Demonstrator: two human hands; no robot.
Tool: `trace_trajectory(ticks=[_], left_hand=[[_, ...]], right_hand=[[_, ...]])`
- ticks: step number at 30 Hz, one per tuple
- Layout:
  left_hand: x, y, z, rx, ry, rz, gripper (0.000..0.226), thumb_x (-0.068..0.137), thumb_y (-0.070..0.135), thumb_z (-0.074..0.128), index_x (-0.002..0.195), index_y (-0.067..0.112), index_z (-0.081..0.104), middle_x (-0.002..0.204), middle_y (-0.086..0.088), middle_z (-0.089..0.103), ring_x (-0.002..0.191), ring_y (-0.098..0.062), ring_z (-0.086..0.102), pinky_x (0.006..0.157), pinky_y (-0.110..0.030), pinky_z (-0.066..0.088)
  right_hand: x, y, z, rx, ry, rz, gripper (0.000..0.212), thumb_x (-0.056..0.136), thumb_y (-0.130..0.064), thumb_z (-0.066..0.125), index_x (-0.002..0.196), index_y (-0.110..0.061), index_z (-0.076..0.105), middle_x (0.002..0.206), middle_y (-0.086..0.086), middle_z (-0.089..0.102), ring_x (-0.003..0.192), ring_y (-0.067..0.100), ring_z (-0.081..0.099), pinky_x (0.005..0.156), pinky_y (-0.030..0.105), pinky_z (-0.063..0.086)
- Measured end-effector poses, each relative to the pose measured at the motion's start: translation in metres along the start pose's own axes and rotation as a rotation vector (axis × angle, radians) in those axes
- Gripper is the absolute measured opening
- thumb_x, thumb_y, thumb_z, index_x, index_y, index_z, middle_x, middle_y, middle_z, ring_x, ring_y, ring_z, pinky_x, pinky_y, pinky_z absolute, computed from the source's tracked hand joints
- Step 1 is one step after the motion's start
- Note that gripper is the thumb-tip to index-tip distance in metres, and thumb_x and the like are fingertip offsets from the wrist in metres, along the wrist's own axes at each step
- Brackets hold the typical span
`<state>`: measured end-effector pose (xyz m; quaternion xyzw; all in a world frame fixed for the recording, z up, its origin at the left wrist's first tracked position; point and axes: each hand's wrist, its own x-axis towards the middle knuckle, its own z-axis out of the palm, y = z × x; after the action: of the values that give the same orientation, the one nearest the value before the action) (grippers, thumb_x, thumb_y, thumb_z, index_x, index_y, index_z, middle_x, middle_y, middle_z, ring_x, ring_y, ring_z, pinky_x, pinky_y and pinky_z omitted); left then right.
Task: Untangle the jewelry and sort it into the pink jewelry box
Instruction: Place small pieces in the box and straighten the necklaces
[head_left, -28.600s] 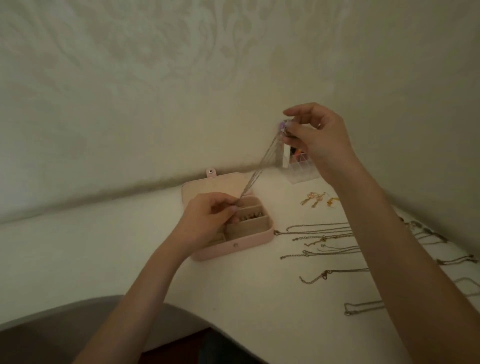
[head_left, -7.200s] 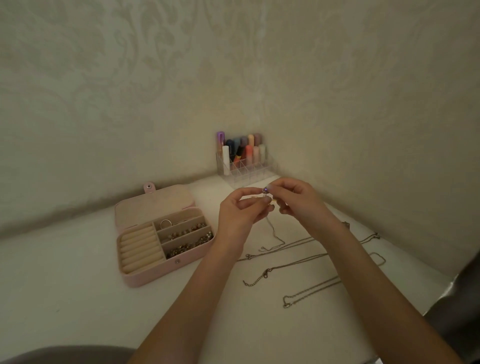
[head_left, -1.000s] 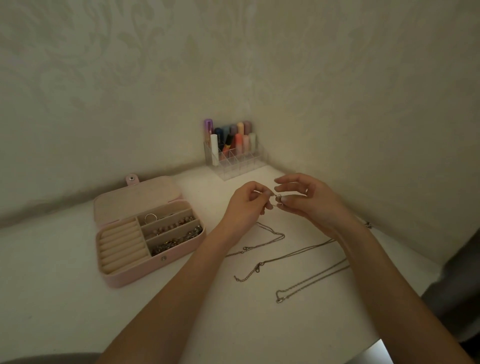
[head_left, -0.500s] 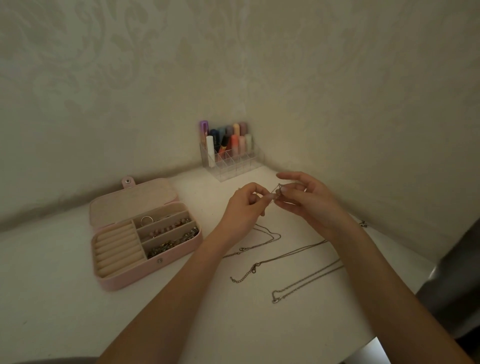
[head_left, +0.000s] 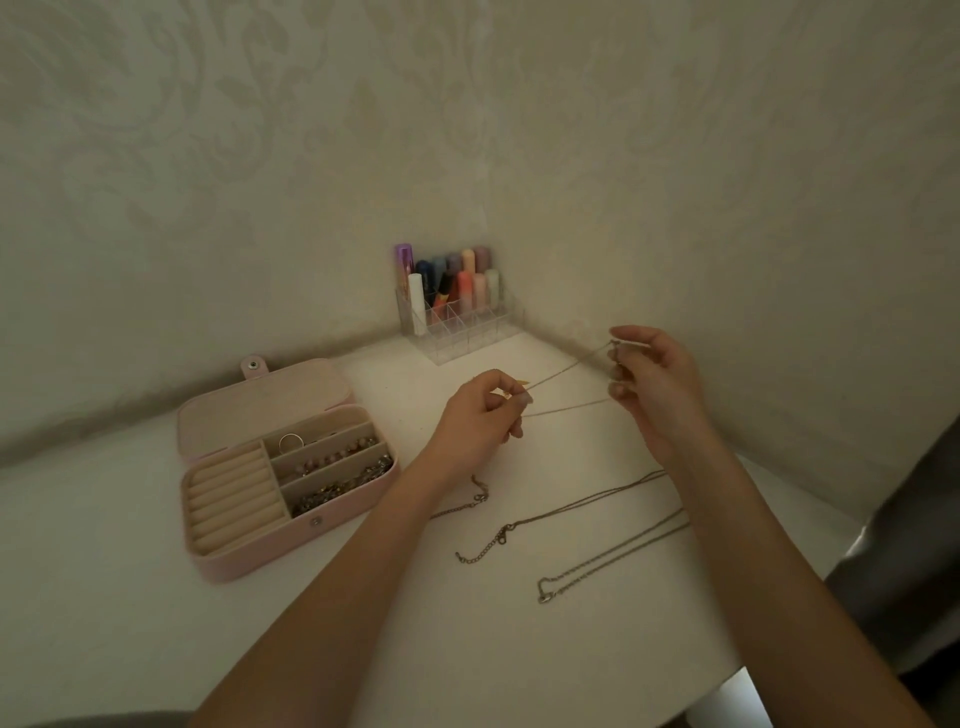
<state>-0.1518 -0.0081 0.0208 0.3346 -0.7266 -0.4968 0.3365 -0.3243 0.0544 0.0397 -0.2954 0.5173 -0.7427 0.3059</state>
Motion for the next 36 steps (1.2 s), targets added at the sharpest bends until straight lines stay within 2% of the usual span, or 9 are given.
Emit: trace_trajectory(ticks=[3, 6, 8, 15, 19, 25, 28, 34, 36], left_hand=[[-0.002, 0.001, -0.007, 0.019, -0.056, 0.010, 0.019, 0.095, 0.018, 0.053, 0.091, 0.014, 0.071, 0.059, 0.005, 0.056, 0.050, -0.001, 0.044, 0.053, -0.013, 0.036], [-0.006, 0.003, -0.016, 0.032, -0.102, -0.019, 0.021, 0.095, 0.020, 0.054, 0.096, 0.014, 0.074, 0.063, 0.007, 0.059, 0.051, 0.000, 0.044, 0.053, -0.014, 0.036], [-0.010, 0.007, -0.023, 0.028, -0.136, -0.036, 0.020, 0.094, 0.021, 0.055, 0.097, 0.016, 0.074, 0.065, 0.010, 0.062, 0.053, 0.000, 0.044, 0.053, -0.014, 0.036], [-0.023, 0.023, -0.058, 0.125, -0.231, -0.118, 0.015, 0.091, 0.016, 0.061, 0.095, 0.014, 0.075, 0.073, 0.005, 0.071, 0.056, -0.004, 0.046, 0.054, -0.014, 0.039], [-0.029, 0.036, -0.080, 0.186, -0.245, -0.176, 0.013, 0.090, 0.012, 0.061, 0.096, 0.010, 0.073, 0.078, 0.001, 0.073, 0.060, -0.003, 0.061, 0.061, -0.015, 0.051], [-0.041, 0.050, -0.104, 0.190, -0.188, -0.208, 0.008, 0.090, 0.012, 0.061, 0.090, 0.006, 0.067, 0.077, -0.007, 0.073, 0.069, -0.018, 0.070, 0.074, -0.033, 0.058], [-0.046, 0.059, -0.111, 0.210, -0.157, -0.199, 0.009, 0.090, 0.012, 0.061, 0.091, 0.005, 0.066, 0.077, -0.008, 0.073, 0.071, -0.020, 0.072, 0.072, -0.030, 0.059], [-0.057, 0.066, -0.126, 0.231, -0.053, -0.198, 0.009, 0.090, 0.007, 0.061, 0.092, 0.000, 0.066, 0.074, -0.011, 0.072, 0.060, -0.016, 0.070, 0.055, -0.021, 0.055], [-0.060, 0.062, -0.133, 0.250, -0.040, -0.205, 0.007, 0.089, 0.007, 0.061, 0.090, 0.002, 0.066, 0.075, -0.011, 0.072, 0.062, -0.016, 0.070, 0.057, -0.024, 0.057]], right_hand=[[0.006, 0.003, -0.007, -0.136, 0.077, -0.106, 0.027, 0.092, 0.005, 0.044, 0.089, -0.017, 0.061, 0.076, 0.001, 0.055, 0.056, 0.009, 0.042, 0.046, 0.016, 0.035], [0.009, 0.005, -0.012, -0.267, 0.153, -0.206, 0.028, 0.092, 0.000, 0.047, 0.088, -0.024, 0.061, 0.080, -0.002, 0.058, 0.064, 0.005, 0.051, 0.060, 0.018, 0.041], [0.010, 0.005, -0.014, -0.265, 0.198, -0.258, 0.029, 0.091, -0.001, 0.051, 0.084, -0.028, 0.059, 0.083, -0.001, 0.060, 0.068, 0.004, 0.053, 0.066, 0.019, 0.043], [0.016, 0.007, -0.014, -0.226, 0.199, -0.325, 0.030, 0.089, 0.001, 0.057, 0.081, -0.028, 0.059, 0.081, -0.003, 0.061, 0.070, 0.005, 0.054, 0.066, 0.020, 0.043], [0.016, 0.006, -0.015, -0.202, 0.197, -0.347, 0.030, 0.089, 0.001, 0.057, 0.080, -0.028, 0.058, 0.080, -0.005, 0.061, 0.067, 0.002, 0.053, 0.062, 0.017, 0.043], [0.011, 0.007, -0.010, -0.203, 0.130, -0.392, 0.029, 0.089, 0.001, 0.057, 0.081, -0.027, 0.056, 0.079, -0.005, 0.058, 0.059, -0.004, 0.054, 0.055, 0.012, 0.046], [0.009, 0.009, -0.007, -0.209, 0.076, -0.394, 0.027, 0.090, 0.000, 0.058, 0.082, -0.026, 0.056, 0.079, -0.004, 0.058, 0.059, -0.003, 0.055, 0.057, 0.013, 0.047], [0.002, 0.009, 0.001, -0.186, -0.050, -0.368, 0.025, 0.089, 0.004, 0.058, 0.082, -0.021, 0.059, 0.080, 0.001, 0.061, 0.061, 0.001, 0.057, 0.057, 0.014, 0.050], [-0.001, 0.009, 0.004, -0.194, -0.090, -0.366, 0.025, 0.089, 0.004, 0.058, 0.082, -0.020, 0.059, 0.078, 0.001, 0.062, 0.060, 0.002, 0.057, 0.057, 0.015, 0.051]])
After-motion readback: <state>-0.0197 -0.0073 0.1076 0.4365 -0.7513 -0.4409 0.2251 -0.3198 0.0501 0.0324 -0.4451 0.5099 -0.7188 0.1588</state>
